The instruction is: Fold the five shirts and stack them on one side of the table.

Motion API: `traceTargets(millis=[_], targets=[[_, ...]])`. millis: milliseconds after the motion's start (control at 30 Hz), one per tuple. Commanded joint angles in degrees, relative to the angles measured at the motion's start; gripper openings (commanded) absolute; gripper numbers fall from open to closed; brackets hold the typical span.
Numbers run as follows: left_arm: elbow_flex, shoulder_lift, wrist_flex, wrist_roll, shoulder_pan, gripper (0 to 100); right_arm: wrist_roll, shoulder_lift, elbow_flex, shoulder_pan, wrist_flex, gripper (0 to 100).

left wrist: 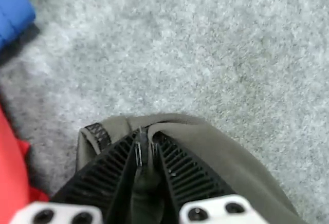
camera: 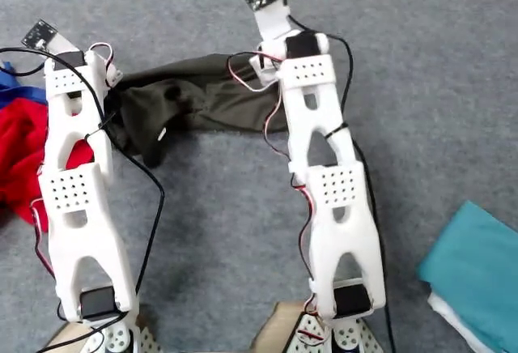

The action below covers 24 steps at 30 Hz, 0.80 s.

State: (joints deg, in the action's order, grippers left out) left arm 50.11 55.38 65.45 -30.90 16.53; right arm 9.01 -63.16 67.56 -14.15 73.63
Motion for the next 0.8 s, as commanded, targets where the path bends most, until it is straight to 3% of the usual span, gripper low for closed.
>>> traceTargets(millis=[0, 267, 467, 767], targets=[[0.35, -1.19, 0.00, -0.53, -0.62, 2, -2.11, -1.10, 0.66, 1.36, -2.37, 21.0], [0.62, -1.19, 2.20, -0.53, -0.44, 2, -3.34, -2.24, 3.65, 1.54, -2.55, 1.0], [0.62, -1.19, 2.02, -0.53, -0.44, 2, -5.98, -2.24, 4.09, 1.98, -0.88, 0.5], [0.70, -1.27, 1.85, -0.53, -0.44, 2, -6.07, -2.68, 20.09, 4.00, 11.08, 0.5]])
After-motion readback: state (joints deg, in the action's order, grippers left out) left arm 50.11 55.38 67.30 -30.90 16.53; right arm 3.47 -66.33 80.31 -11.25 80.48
